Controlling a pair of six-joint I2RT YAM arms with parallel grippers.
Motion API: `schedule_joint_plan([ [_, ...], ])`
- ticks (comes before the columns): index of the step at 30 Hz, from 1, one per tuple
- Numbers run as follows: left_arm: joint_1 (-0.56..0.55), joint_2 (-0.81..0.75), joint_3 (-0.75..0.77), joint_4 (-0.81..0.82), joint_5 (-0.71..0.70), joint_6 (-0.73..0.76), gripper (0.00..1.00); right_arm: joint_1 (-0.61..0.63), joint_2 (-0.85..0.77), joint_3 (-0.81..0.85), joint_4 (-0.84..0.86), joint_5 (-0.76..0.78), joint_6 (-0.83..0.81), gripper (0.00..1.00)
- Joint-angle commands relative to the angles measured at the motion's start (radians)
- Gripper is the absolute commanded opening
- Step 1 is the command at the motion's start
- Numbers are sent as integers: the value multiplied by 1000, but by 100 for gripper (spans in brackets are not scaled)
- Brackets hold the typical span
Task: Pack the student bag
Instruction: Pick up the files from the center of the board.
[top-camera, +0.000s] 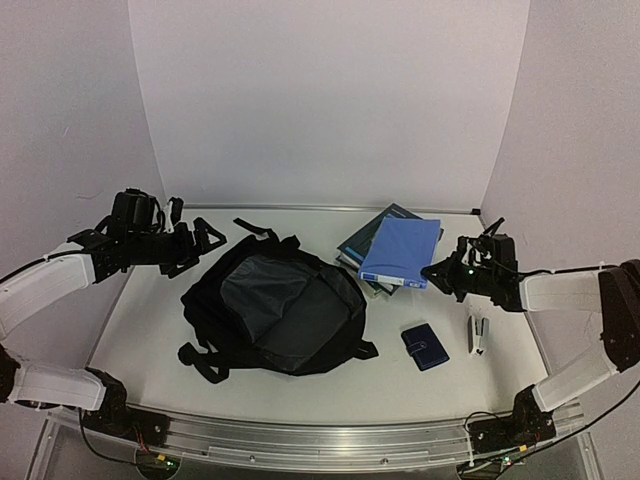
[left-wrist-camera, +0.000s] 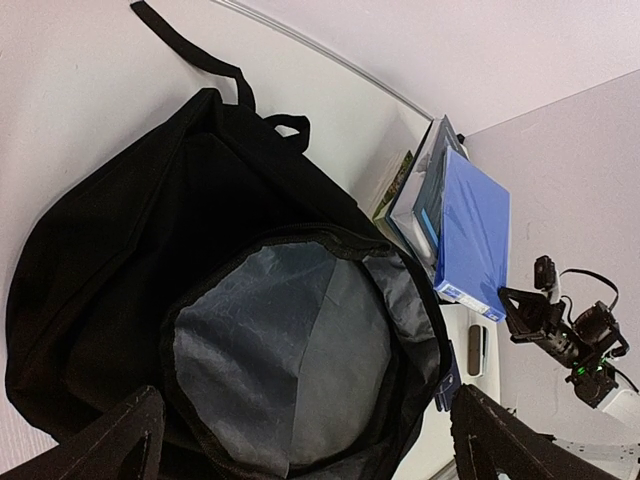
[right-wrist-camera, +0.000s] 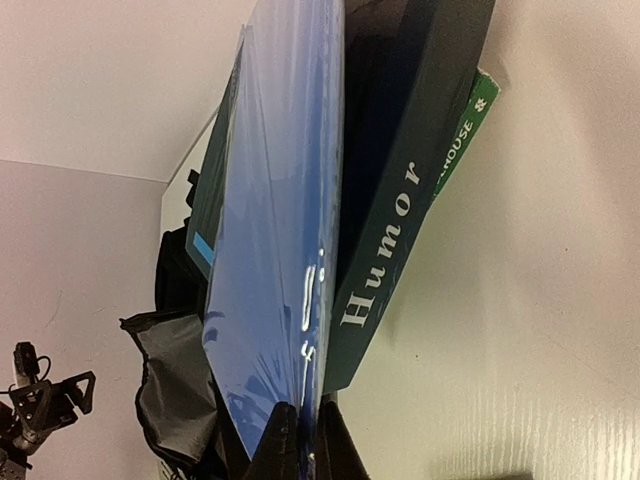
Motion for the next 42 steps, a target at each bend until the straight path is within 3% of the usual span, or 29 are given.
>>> schedule_joint_plan([
  [1,2,-7,44,8,11,16,100,3,-54,-7,-22,-3,-19,0],
  [11,2,-15,108,25,131,107,100,4,-236,146,-237,-107,-227,0],
  [15,0,29,192,-9,261,210,100,17,-234,257,-421,-206,-337,0],
  [19,-2,106,280,-20,470,258,100,124,-208,376,-554,-250,-404,0],
  [23,-13,153,314,24,628,257,100,310,-155,457,-565,-283,-406,0],
  [26,-23,186,346,-29,672,293,100,401,-109,498,-564,-337,-408,0],
  [42,-133,267,407,-250,720,426,99,515,-33,539,-562,-540,-458,0],
])
